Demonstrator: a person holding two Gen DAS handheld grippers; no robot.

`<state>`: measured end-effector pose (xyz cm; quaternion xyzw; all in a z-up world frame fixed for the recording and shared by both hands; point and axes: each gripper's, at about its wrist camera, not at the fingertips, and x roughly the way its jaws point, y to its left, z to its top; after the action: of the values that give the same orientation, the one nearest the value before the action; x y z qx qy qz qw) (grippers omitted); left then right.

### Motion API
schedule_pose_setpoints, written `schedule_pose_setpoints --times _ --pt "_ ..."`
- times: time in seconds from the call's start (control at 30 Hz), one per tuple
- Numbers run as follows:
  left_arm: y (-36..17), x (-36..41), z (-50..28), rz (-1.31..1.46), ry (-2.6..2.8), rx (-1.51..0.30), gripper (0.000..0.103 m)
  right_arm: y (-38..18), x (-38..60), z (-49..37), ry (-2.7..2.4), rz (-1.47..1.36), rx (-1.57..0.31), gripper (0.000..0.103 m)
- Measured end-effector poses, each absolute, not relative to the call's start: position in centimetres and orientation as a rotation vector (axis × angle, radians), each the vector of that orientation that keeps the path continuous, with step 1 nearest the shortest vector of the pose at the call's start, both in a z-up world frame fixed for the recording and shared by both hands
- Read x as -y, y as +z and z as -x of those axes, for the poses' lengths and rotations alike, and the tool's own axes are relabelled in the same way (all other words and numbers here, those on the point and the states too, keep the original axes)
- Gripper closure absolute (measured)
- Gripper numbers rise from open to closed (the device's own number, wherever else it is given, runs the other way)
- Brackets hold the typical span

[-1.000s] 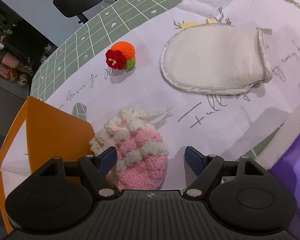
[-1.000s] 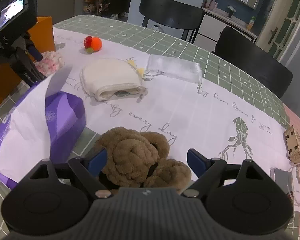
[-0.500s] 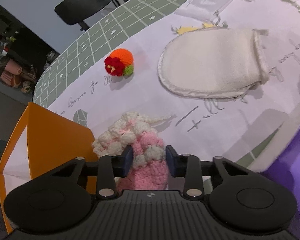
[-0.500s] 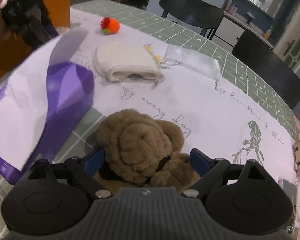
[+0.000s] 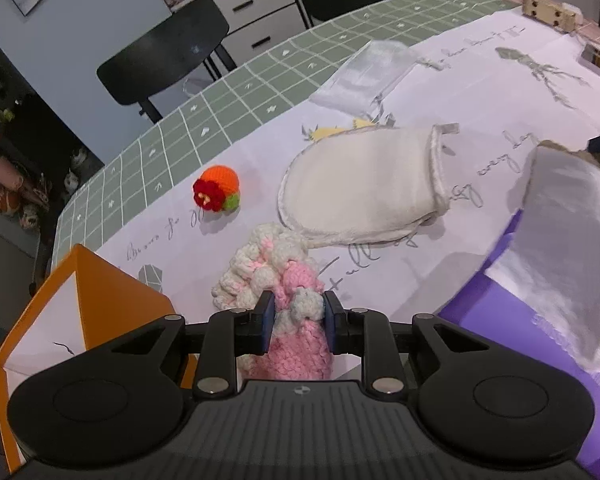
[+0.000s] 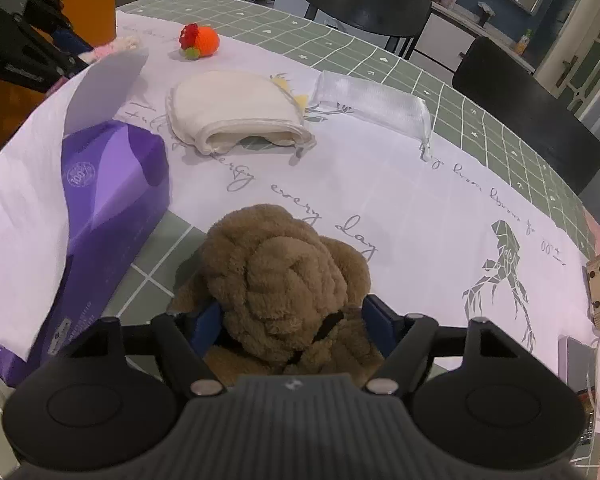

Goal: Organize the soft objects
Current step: 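Grasp the pink crocheted item with left tool while right tool grasps the brown teddy bear, then lift and carry the pink crochet with left tool while right tool carries the teddy bear to the box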

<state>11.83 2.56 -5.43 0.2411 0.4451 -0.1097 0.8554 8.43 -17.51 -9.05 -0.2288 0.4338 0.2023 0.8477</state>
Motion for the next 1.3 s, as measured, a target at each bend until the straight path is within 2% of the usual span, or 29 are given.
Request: schedule_pose_setpoints --times 0.23,0.5,0.67,0.7,1.3 --pt "-4.6 -2.7 -11.2 -0.492 -0.24 -0.915 0.075 -9.8 18.0 -7.8 0.429 0.467 -0.839 0.028" --pt "-3.5 -3.0 -10.8 -0.453 -0.249 -0.894 0.074 -9.6 18.2 -8.6 0.414 0.409 -0.895 0.03" --pt "-2.7 -3.4 -10.2 -0.429 -0.257 -0.873 0.074 -9.0 17.8 -8.6 0.392 0.426 -0.896 0.046" --pt "-2.4 -3.5 -10.1 -0.422 -0.261 -0.867 0.074 -8.6 17.9 -8.6 0.386 0.42 -0.89 0.062" --pt "0.9 -6.1 -7.6 -0.395 -0.267 -0.789 0.074 -4.6 21.0 -8.8 0.283 0.285 -0.823 0.062"
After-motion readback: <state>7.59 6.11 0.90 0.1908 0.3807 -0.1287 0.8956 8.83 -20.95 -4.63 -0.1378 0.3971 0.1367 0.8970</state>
